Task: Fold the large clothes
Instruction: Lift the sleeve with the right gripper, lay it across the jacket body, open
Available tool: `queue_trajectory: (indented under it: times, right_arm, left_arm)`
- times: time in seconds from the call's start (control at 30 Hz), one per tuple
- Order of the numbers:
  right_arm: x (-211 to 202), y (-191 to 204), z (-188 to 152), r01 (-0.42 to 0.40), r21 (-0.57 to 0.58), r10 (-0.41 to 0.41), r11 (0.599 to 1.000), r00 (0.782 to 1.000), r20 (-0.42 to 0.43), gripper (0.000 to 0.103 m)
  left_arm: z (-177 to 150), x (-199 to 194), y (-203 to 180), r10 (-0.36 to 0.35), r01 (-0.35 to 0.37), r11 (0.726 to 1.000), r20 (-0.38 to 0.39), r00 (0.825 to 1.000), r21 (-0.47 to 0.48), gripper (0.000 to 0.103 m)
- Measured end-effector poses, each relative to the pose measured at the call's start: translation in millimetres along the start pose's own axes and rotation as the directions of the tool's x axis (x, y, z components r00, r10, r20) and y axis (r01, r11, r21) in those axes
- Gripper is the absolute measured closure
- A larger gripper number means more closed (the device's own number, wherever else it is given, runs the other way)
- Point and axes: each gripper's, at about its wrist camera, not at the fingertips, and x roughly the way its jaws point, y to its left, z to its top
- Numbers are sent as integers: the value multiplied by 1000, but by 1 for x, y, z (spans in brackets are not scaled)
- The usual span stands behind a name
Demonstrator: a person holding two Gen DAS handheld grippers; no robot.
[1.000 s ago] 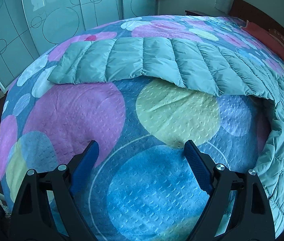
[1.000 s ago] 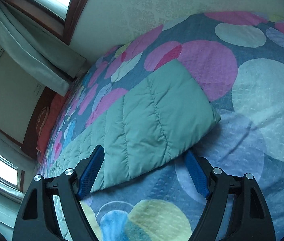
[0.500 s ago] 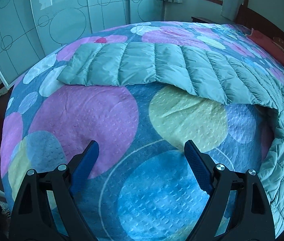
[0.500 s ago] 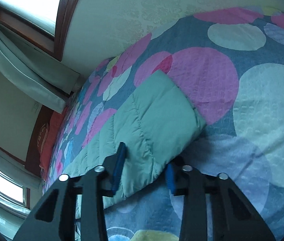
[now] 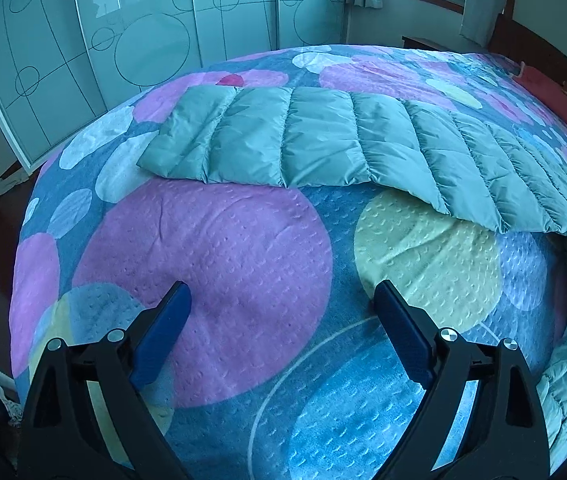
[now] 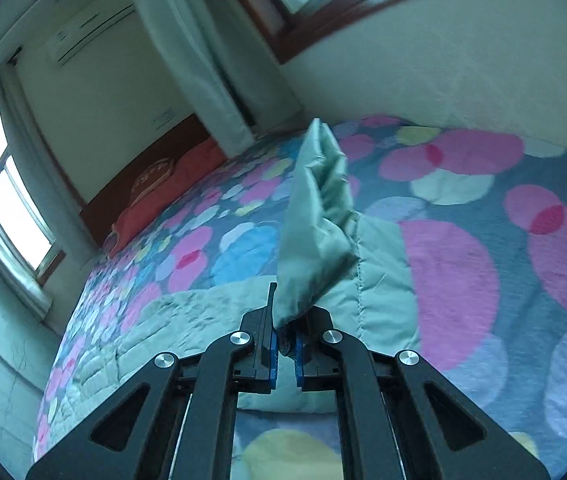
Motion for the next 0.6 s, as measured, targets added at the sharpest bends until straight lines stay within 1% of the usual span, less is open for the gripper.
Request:
queue_trajectory:
  times: [0.07, 0.13, 0.3, 0.37, 0.47, 0.53, 0.6]
  right_arm:
    - [14, 34, -7, -54, -48, 52, 997, 998, -36, 98]
    - [31, 71, -17, -116, -94, 109, 989, 991, -82, 99]
    - [67, 149, -52, -239, -204, 198, 949, 959, -204, 99]
    - [82, 180, -69, -282, -231, 221, 931, 940, -259, 99]
    - [99, 211, -96, -339, -257, 242, 905, 907, -345, 99]
    - [106, 228, -115, -372, -267, 250, 889, 882, -399, 99]
    - [106, 250, -142, -407, -285, 251, 868, 854, -457, 99]
  left_arm:
    - [0, 1, 0, 1, -1, 1000, 2, 1000, 2, 9]
    - [0, 2, 0, 0, 0, 1000, 4, 1000, 2, 8]
    - [0, 4, -1, 2, -2, 1000, 8, 1000, 3, 6]
    - [0, 5, -1, 1, -1, 1000, 9, 1000, 2, 5]
    - [0, 6, 0, -2, 2, 1000, 10, 1000, 2, 4]
    - [0, 6, 0, -2, 2, 1000, 10, 1000, 3, 4]
    - [0, 6, 0, -3, 3, 1000, 10, 1000, 2, 4]
